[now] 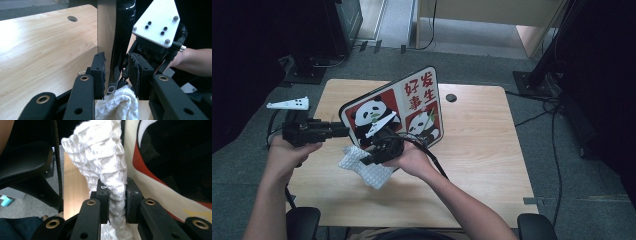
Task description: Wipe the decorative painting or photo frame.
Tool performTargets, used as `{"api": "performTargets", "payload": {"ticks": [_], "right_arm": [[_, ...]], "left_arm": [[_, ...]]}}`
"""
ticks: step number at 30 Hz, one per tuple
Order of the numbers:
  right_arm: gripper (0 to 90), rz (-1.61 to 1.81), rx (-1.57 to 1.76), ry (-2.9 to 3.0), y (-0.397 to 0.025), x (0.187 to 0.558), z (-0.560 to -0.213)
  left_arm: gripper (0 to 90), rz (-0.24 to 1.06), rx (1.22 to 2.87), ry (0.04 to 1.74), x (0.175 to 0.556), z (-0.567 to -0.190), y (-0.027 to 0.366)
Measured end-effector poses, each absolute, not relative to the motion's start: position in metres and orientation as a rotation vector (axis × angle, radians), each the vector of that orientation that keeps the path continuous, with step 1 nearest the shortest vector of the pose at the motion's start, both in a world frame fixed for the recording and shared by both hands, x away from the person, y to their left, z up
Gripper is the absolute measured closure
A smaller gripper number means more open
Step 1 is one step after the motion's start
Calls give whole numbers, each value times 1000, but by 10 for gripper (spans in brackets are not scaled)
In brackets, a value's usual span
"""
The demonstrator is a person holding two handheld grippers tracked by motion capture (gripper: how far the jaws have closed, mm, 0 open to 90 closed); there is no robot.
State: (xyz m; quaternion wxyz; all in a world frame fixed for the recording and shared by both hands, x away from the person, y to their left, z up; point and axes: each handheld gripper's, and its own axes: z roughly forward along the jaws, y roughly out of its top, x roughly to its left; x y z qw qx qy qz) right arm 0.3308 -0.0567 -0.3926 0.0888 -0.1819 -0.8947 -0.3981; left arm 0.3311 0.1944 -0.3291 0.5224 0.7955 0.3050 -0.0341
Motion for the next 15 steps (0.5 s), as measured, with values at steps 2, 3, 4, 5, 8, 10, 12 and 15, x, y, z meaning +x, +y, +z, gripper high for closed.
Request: {"api": "performTargets", "payload": {"ticks": [2,3,4,5,8,10,12,15], "right_arm": [[779,-1186,-542,-2663,-57,330,-394],[779,-1186,-544,-2661,-57,330,-395],[779,-1186,-544,-2661,-57,330,-395],[779,-1188,-542,-2662,-57,330,-395],[779,-1183,-549,-2658,-58,329,-399],[779,-1182,-551,-2659,-58,329,-401],[779,-1177,-555,-2657,-58,328,-403],[779,-1166,-549,-2665,-59,328,-406]], "left_arm": [[681,-83,1907,730,332,-330,193],[684,-90,1910,728,332,-331,191],[688,-90,1910,728,332,-331,191],[688,-91,1913,727,333,-331,190],[704,-99,1915,730,335,-334,187],[718,-105,1917,731,336,-336,186],[719,-110,1920,736,337,-337,185],[733,-129,1924,739,338,-340,184]]}}
